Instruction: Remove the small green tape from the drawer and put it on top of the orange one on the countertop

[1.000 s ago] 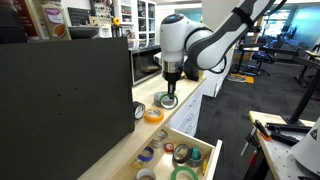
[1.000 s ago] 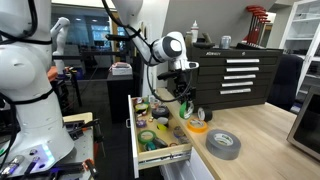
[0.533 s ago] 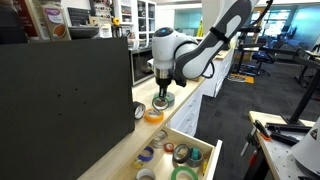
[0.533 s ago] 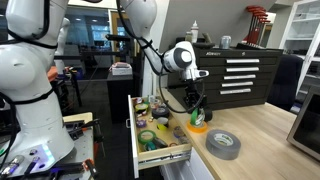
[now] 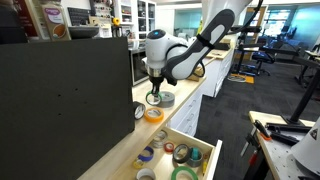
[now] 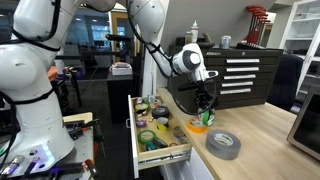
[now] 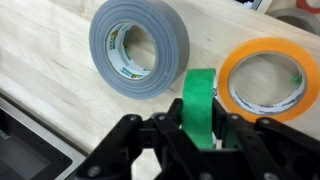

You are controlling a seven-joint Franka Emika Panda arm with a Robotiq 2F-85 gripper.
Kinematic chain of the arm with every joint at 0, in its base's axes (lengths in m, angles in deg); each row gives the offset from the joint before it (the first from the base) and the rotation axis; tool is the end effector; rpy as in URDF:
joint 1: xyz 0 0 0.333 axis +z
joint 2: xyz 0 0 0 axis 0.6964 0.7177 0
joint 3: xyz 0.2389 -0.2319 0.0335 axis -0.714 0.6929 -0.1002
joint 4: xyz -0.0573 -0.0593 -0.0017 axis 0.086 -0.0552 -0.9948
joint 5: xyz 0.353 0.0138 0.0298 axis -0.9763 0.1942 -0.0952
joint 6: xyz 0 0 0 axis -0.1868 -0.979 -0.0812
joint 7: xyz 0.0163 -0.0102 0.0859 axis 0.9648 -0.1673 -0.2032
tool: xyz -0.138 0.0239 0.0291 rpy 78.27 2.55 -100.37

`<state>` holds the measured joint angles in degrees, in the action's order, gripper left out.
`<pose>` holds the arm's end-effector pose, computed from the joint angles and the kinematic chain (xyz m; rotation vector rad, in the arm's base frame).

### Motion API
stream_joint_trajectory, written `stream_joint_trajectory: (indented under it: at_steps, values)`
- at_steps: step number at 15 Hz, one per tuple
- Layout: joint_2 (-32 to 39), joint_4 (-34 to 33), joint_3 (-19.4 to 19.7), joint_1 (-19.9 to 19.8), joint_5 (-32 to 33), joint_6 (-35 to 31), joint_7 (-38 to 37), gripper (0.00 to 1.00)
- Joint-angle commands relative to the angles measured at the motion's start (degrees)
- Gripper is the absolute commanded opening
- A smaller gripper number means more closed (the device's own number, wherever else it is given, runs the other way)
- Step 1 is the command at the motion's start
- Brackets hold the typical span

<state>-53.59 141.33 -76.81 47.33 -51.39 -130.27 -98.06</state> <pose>0.6316 -0.0902 0.2495 2.6965 0.2123 0.1880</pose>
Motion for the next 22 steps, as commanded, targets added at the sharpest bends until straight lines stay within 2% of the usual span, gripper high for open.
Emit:
stream_joint_trajectory:
  at_steps: [1,8,22]
  values:
    - [0.65,-2.21,2.95,1.90,2.79,-0.22,-2.60,0.08]
    - [3.73,-2.25,4.29,1.22,5.22,-1.17,-2.22,0.08]
    - [1.09,0.96,3.05,2.11,7.33,-2.16,-2.06,0.08]
